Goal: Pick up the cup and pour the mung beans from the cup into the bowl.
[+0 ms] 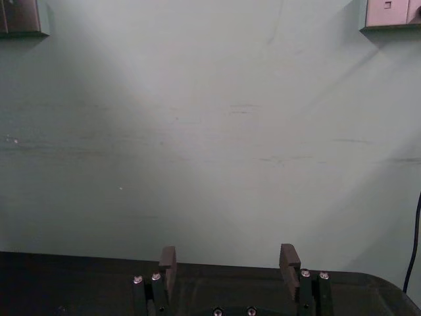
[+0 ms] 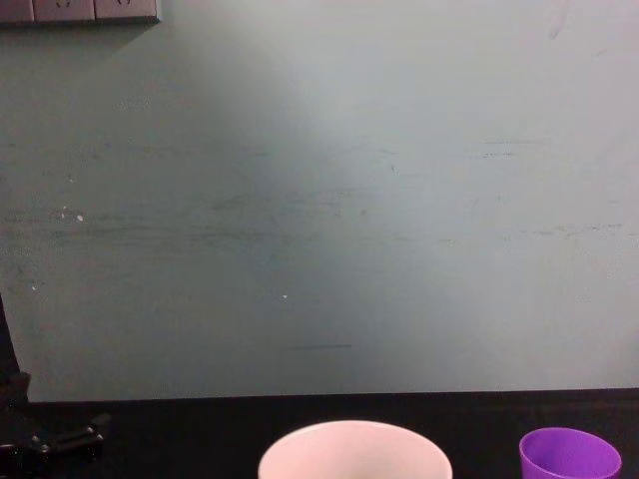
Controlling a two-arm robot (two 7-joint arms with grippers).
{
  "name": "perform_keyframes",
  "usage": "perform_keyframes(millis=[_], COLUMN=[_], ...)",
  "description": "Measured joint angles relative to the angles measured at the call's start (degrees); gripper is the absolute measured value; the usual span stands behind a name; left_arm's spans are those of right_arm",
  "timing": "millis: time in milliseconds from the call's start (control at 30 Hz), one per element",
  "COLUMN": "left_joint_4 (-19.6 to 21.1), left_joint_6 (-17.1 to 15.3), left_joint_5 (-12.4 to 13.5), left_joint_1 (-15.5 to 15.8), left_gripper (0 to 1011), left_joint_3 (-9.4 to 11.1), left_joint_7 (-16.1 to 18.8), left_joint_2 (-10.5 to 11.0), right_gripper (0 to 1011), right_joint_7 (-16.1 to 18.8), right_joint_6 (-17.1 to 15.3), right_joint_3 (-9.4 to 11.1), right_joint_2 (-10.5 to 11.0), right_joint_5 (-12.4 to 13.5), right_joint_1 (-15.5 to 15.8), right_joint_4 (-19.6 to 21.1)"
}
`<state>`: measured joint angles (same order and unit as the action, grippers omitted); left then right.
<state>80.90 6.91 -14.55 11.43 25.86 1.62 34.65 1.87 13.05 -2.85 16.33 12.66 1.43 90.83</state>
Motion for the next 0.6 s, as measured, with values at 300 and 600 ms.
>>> perform_keyframes(millis=[300,600], left_joint_4=[0.0,0.0], left_joint_6=[0.0,0.0], left_joint_5=[0.0,0.0], left_joint_1=[0.0,0.0], left_gripper=[1000,1000], left_joint_3=[0.0,0.0], left_joint_7=[0.0,0.0], left_joint_2=[0.0,0.0], right_gripper=[1003,1003], right_joint_7=[0.0,0.0], right_joint_6=[-0.1,-0.1], right_joint_3=[0.0,0.0], right_joint_2=[0.0,0.0], right_joint_5=[0.0,0.0], right_joint_1=[0.0,0.0], right_joint_4=[0.0,0.0])
